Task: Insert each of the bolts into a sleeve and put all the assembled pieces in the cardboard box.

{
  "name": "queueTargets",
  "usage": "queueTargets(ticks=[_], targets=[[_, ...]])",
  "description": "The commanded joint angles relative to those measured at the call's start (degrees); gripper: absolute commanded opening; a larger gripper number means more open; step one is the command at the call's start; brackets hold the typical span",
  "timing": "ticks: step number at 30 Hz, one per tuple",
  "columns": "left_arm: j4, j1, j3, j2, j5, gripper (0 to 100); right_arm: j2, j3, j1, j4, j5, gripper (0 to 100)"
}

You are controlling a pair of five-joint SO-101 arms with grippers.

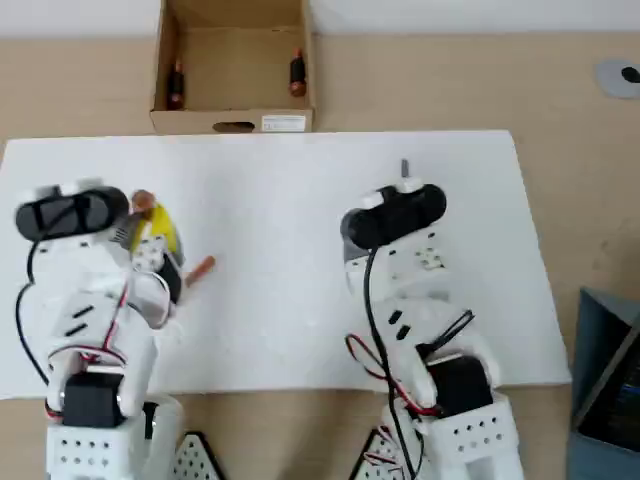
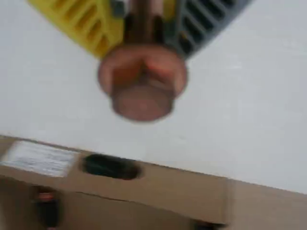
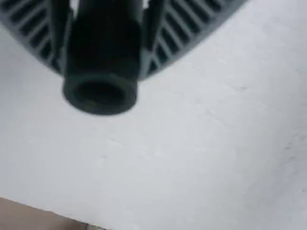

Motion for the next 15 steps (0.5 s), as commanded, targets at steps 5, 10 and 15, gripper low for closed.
queueTargets(ticks=[5, 10, 15], targets=[[-1.67, 12.75, 0.0, -9.71, 11.96, 0, -7.78, -0.4, -1.1, -1.41, 0.35, 0.9], [-1.67, 14.68, 0.09, -11.74, 16.79, 0, -16.4, 0.84, -1.19, 3.25, 1.41, 0.9], [-2.11, 15.03, -1.05, -11.82, 18.29, 0, -22.9, 3.82, -2.59, 7.3, 3.16, 0.9]])
